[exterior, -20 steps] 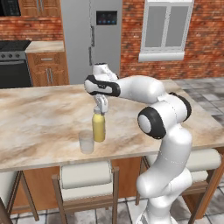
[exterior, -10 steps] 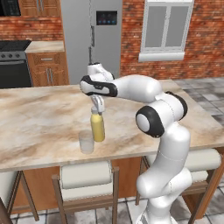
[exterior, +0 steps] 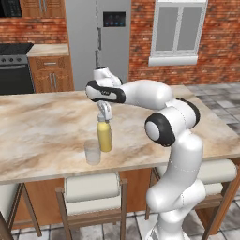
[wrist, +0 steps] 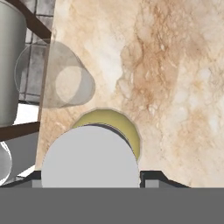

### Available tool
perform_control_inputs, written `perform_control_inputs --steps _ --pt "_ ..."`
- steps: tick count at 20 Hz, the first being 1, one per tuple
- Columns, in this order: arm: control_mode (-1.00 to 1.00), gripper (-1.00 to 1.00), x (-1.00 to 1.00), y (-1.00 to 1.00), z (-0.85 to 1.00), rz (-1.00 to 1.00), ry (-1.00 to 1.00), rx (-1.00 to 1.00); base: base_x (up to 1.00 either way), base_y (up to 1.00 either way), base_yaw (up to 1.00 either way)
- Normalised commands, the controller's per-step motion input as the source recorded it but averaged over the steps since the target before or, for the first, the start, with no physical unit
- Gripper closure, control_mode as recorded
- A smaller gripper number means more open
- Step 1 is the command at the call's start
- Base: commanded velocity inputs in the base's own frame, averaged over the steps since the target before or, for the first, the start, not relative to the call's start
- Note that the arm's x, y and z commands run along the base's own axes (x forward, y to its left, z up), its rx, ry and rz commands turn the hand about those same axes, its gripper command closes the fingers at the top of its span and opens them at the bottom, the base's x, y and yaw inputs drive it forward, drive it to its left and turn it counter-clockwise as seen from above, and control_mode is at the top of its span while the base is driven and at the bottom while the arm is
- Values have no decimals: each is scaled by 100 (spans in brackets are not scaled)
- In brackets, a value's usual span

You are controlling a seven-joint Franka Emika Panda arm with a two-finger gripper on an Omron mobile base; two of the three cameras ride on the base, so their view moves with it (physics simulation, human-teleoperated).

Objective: There is a wine glass and glass cup on the dining counter. Place the wine bottle next to the wine glass and the juice bottle next to the glass cup.

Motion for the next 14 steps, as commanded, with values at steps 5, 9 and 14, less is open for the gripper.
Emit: perform_control_inputs --steps 5,9,14 --pt "-100 100 0 -9 -27 0 1 0 0 0 0" --pt "-100 -100 0 -2 -31 0 3 0 0 0 0" --pt "-100 -100 -2 -7 -20 0 2 0 0 0 0"
